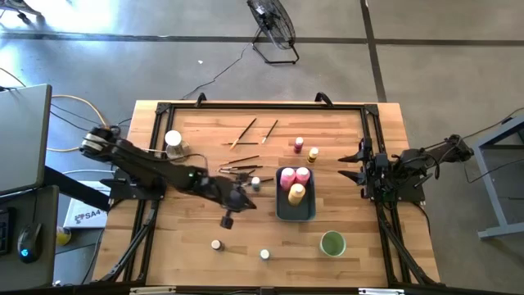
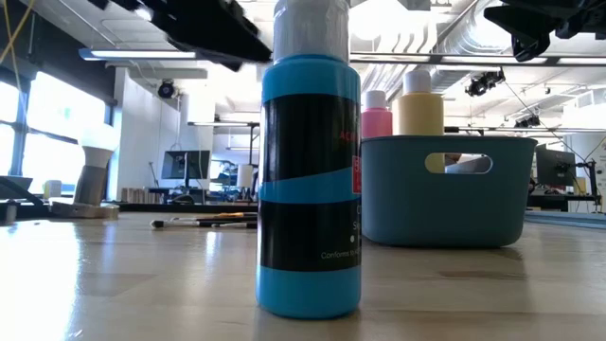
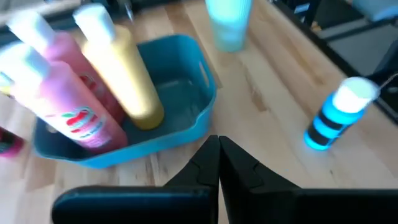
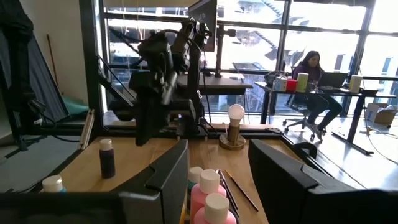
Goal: Pick & Place Paint Supplies
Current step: Put the small blue and black paint bottle into the blue bin
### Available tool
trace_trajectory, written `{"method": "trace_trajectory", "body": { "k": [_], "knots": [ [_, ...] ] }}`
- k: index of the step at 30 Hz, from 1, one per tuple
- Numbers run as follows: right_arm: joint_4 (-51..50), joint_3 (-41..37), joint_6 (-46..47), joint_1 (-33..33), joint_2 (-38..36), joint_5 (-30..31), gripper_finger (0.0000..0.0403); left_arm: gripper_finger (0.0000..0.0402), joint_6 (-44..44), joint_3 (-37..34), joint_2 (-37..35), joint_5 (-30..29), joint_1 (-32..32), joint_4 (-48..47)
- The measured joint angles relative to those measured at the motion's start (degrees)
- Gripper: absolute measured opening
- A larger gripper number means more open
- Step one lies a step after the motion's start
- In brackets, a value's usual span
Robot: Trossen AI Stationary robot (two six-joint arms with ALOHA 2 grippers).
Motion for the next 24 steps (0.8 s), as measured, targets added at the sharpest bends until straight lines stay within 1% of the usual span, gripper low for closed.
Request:
{"method": "trace_trajectory", "body": {
  "k": [3,7,10,12,15,18,24],
  "knots": [
    [0.0,0.0,0.0,0.0,0.0,0.2,0.0162,0.0000,0.4,-4.8,-4.8,-1.6,0.1,1.6],
    [0.0,0.0,-0.2,0.0,0.0,0.3,0.0162,0.0000,0.9,-12.3,-9.8,-6.4,0.1,7.2],
    [0.0,0.0,-0.2,0.0,0.0,0.3,0.0162,0.0000,1.8,-18.0,-11.6,-7.6,0.2,15.0],
    [0.0,0.0,-0.2,0.0,0.0,0.3,0.0162,0.0000,1.9,-21.5,-12.2,-9.6,0.3,19.6],
    [0.1,0.0,-0.2,0.0,0.0,0.3,0.0162,0.0000,-0.3,-26.0,-12.2,-10.5,2.1,26.3],
    [0.0,0.0,-0.2,0.0,0.0,0.3,0.0162,0.0000,-4.2,-28.8,-12.2,-9.4,4.9,30.8],
    [0.0,0.0,-0.2,0.0,0.0,0.3,0.0162,0.0000,-9.5,-30.1,-12.2,-9.0,8.6,30.6]
  ]
}}
